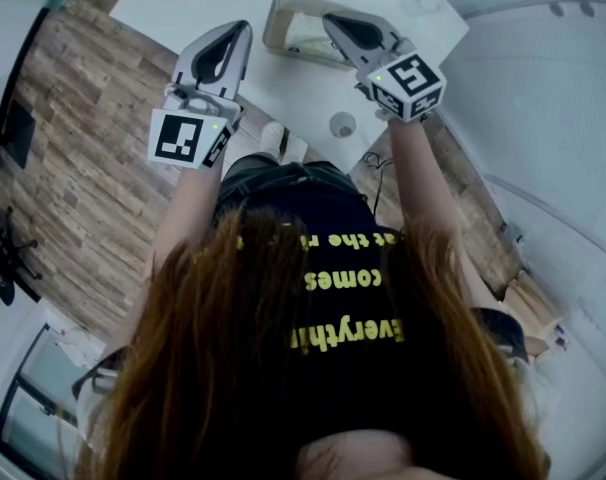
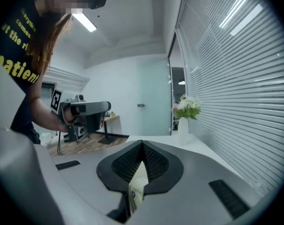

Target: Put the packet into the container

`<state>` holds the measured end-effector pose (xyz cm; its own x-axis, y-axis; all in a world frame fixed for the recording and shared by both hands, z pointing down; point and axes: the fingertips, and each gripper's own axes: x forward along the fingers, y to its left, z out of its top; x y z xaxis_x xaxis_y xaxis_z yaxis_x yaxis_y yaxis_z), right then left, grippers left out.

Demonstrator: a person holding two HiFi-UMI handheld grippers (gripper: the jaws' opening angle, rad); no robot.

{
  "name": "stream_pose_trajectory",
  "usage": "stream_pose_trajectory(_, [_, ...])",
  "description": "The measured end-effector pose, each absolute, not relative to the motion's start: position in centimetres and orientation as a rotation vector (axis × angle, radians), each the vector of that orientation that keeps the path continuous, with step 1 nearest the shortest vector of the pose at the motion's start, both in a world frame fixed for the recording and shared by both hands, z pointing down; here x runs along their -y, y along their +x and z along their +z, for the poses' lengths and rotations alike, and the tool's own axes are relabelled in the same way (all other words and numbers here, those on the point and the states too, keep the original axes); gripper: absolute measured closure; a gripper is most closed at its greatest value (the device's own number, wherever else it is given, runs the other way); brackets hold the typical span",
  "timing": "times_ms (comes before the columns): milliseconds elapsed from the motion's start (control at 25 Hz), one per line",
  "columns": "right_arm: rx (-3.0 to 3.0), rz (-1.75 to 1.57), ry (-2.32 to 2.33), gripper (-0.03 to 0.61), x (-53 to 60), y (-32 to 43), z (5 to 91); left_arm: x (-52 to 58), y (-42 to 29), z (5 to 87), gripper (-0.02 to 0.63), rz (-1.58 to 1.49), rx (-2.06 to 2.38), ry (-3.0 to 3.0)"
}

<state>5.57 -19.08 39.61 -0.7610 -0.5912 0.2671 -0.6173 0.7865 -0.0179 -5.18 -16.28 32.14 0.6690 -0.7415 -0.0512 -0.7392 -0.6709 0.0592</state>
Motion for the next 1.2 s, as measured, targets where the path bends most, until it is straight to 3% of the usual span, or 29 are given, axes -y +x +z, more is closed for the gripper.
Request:
stream_pose_trajectory(280, [2.867, 0.036, 1.183, 0.56, 17.8, 6.4, 34.4, 16.5, -4.3, 31.8, 0.614, -0.115, 1.222, 2.869])
stream_pose_trajectory(1200, [2.801, -0.035, 1.531, 0.56, 15.7, 11.1, 31.6, 16.9, -4.1, 32.0, 0.614, -0.099, 1.226, 2.882])
